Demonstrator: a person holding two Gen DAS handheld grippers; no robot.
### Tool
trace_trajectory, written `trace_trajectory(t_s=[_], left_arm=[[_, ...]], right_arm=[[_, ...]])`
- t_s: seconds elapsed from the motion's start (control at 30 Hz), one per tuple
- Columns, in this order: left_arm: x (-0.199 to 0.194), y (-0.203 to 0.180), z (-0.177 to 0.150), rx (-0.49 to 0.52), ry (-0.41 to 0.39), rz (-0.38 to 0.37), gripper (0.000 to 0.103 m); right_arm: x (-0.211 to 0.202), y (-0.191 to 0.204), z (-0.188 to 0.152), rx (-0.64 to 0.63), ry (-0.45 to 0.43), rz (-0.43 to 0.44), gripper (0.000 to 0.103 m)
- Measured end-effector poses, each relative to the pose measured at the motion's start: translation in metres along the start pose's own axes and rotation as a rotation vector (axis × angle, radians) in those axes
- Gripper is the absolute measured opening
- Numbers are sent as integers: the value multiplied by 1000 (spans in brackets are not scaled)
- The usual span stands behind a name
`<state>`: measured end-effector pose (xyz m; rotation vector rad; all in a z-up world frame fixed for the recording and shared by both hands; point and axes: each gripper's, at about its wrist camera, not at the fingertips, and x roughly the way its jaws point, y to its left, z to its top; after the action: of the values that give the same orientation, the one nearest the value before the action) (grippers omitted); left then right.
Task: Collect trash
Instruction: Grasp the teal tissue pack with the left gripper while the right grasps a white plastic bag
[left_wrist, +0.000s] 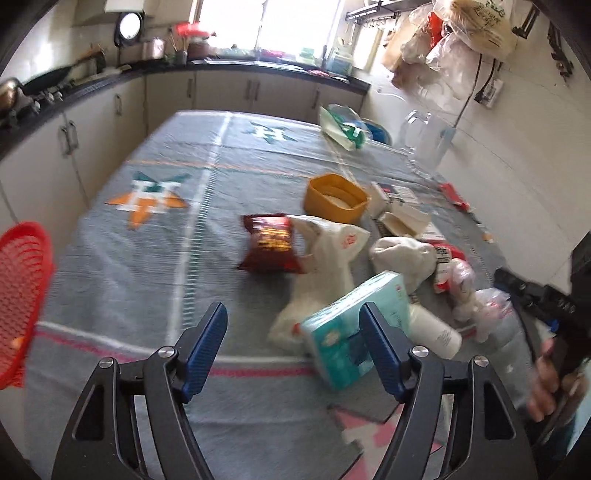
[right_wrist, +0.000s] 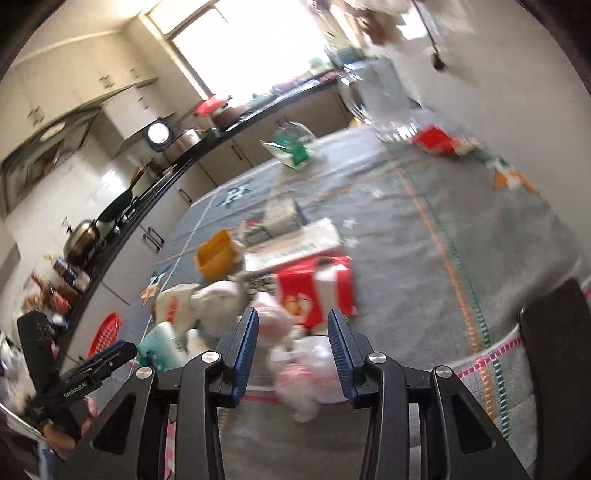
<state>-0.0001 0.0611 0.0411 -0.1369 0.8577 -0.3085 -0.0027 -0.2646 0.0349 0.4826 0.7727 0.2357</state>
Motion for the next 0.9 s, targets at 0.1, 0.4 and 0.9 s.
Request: trace_trajectory(t_s=[0.1,0.4,0.9], left_arm=[[13,-8,0,19,27,-26,73],[2,-65,-28,239,-5,-94,55],[15,-79,-42,249,30,-83,14]], right_arm=[[8,-14,-2,27,23,16,43],[24,-20,-10,39,60,41,43],[33,19,-26,-193,101,49,42]])
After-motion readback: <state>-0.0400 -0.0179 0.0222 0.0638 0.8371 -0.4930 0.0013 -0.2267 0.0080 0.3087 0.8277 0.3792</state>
